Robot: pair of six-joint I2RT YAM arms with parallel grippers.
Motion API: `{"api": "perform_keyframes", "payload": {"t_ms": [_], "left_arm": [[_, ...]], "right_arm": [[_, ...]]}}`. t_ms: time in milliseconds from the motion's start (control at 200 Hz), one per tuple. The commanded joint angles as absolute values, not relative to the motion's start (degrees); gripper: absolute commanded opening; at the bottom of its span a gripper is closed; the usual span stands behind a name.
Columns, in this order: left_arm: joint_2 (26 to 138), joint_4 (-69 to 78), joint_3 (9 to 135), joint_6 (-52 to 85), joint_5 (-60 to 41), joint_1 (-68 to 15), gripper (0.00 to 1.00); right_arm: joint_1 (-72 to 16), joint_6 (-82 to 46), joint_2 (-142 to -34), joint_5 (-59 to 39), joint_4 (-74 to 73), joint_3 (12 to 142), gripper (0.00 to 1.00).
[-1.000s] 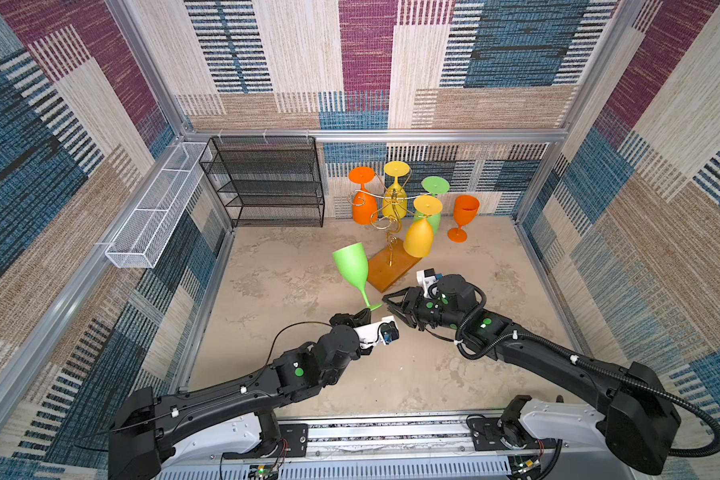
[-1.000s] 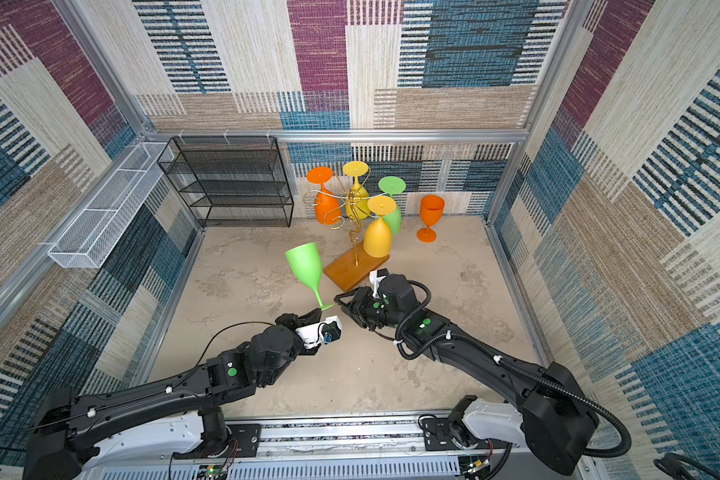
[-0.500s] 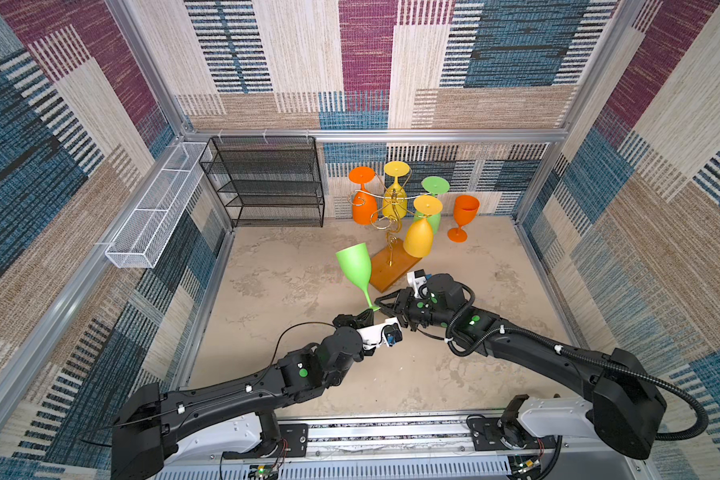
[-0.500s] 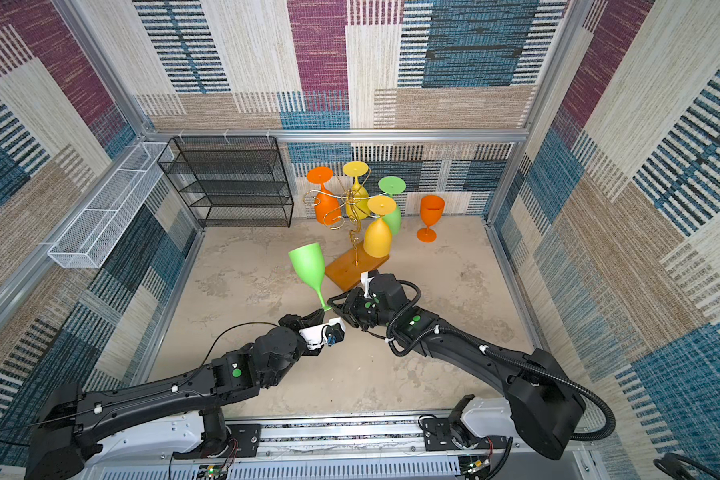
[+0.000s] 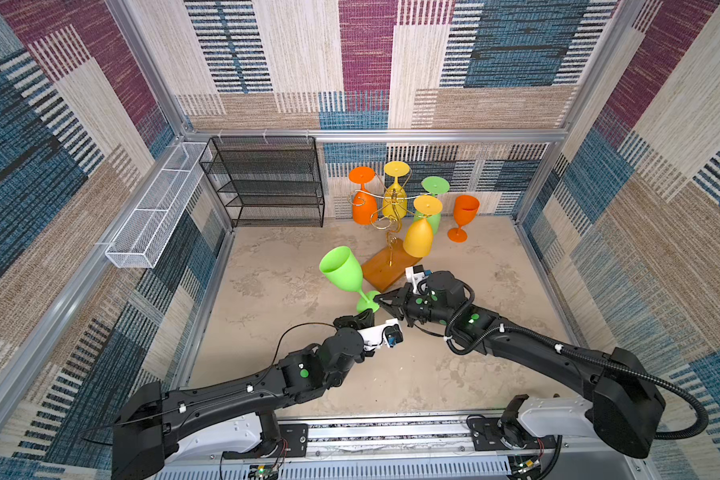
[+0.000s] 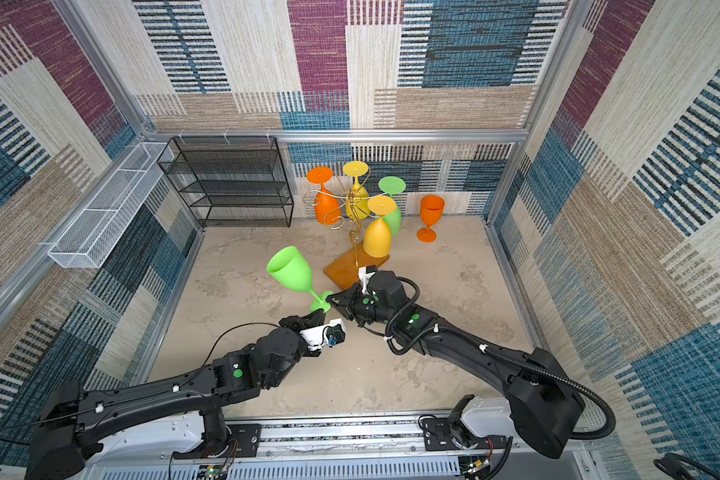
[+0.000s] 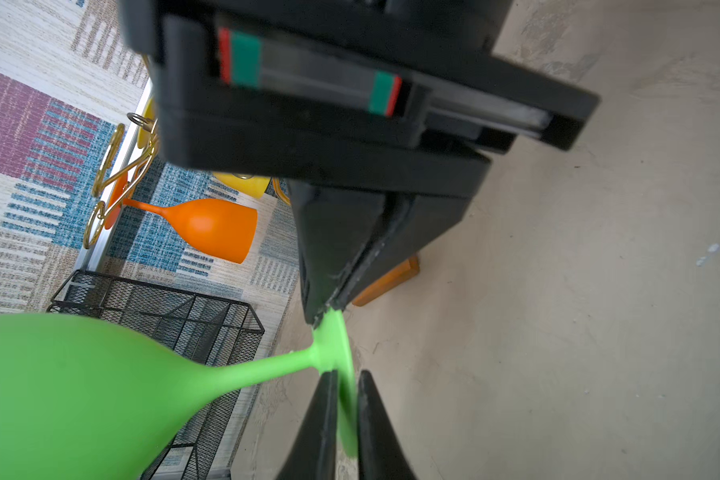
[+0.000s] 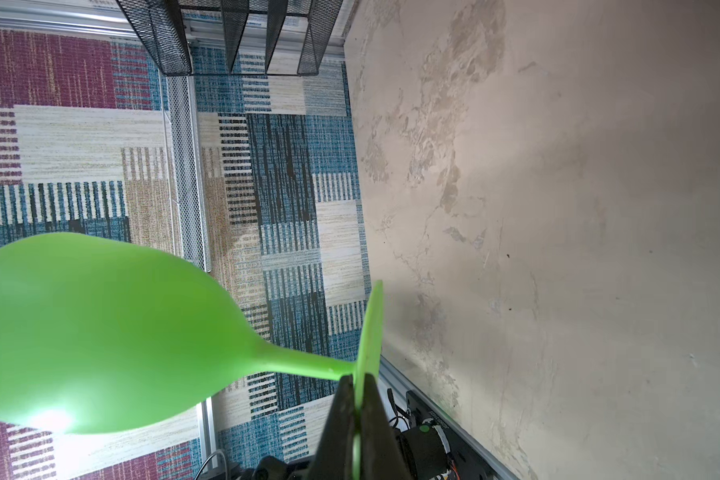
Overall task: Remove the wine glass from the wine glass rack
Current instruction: 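Close the right gripper on the green glass's foot beside the left gripper, then open the left gripper and draw it back while the right gripper holds the green glass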
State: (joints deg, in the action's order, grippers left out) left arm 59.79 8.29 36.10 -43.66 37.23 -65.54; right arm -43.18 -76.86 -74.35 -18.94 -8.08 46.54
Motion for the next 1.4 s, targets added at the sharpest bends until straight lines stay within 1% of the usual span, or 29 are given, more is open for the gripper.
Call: {"api": "perform_keyframes", "payload": {"t_ms": [0,45,130,200,300,371,421,461,671,751,821,921,1037,1287,1397], "left_arm": [[59.01,11.37,36.71,-42.67,38.42,-65.40,0.20],[58.90,10.76,36.99,-42.31,38.64,-65.47,0.24],[58.32,9.32,37.53,-41.28,38.93,-65.45,0.36],[57.62,8.21,37.94,-40.48,39.27,-65.48,0.42],[56.29,6.38,38.38,-39.29,39.51,-65.50,0.60],[55.33,3.78,39.28,-37.85,39.82,-65.57,0.76],[54.57,1.25,40.18,-36.46,39.91,-65.77,0.82],[53.93,-0.91,41.05,-34.88,40.07,-65.93,0.85],[48.70,-16.37,45.26,-23.39,35.71,-67.16,0.87],[46.91,-25.52,49.64,-17.31,30.09,-67.10,0.86],[45.45,-29.55,52.60,-14.06,24.19,-66.84,0.85],[43.34,-29.72,54.67,-11.08,19.33,-66.34,0.82],[42.55,-29.22,57.01,-9.71,14.77,-64.07,0.82],[45.31,-29.05,61.04,-5.13,-2.31,-51.53,0.79],[47.11,-27.74,61.43,-3.59,-6.86,-47.06,0.77]], "right_arm": [[-43.24,-74.94,-73.68,-16.70,-7.04,46.47,0.00],[-43.24,-74.81,-73.20,-16.13,-6.71,46.32,0.00],[-43.24,-74.45,-72.31,-14.75,-6.25,45.98,0.00],[-43.24,-74.38,-71.59,-13.90,-6.49,45.50,0.00],[-43.24,-73.97,-70.94,-13.11,-6.69,45.18,0.00],[-43.24,-73.55,-70.65,-12.42,-6.68,45.01,0.00],[-43.22,-73.48,-70.34,-11.75,-6.82,44.73,0.00],[-43.24,-73.26,-70.05,-11.29,-7.02,44.29,0.00],[-43.23,-71.17,-69.45,-9.07,-7.73,42.96,0.00],[-43.23,-69.69,-69.13,-8.06,-8.20,42.25,0.00],[-43.24,-67.90,-68.84,-6.66,-8.99,41.63,0.00],[-43.33,-64.93,-68.52,-4.70,-10.72,40.57,0.00],[-43.79,-61.81,-68.13,-2.66,-12.66,39.30,0.00],[-45.69,-56.61,-66.95,-0.22,-16.69,36.27,0.00],[-46.14,-55.36,-65.65,0.28,-18.06,34.92,0.00]]}}
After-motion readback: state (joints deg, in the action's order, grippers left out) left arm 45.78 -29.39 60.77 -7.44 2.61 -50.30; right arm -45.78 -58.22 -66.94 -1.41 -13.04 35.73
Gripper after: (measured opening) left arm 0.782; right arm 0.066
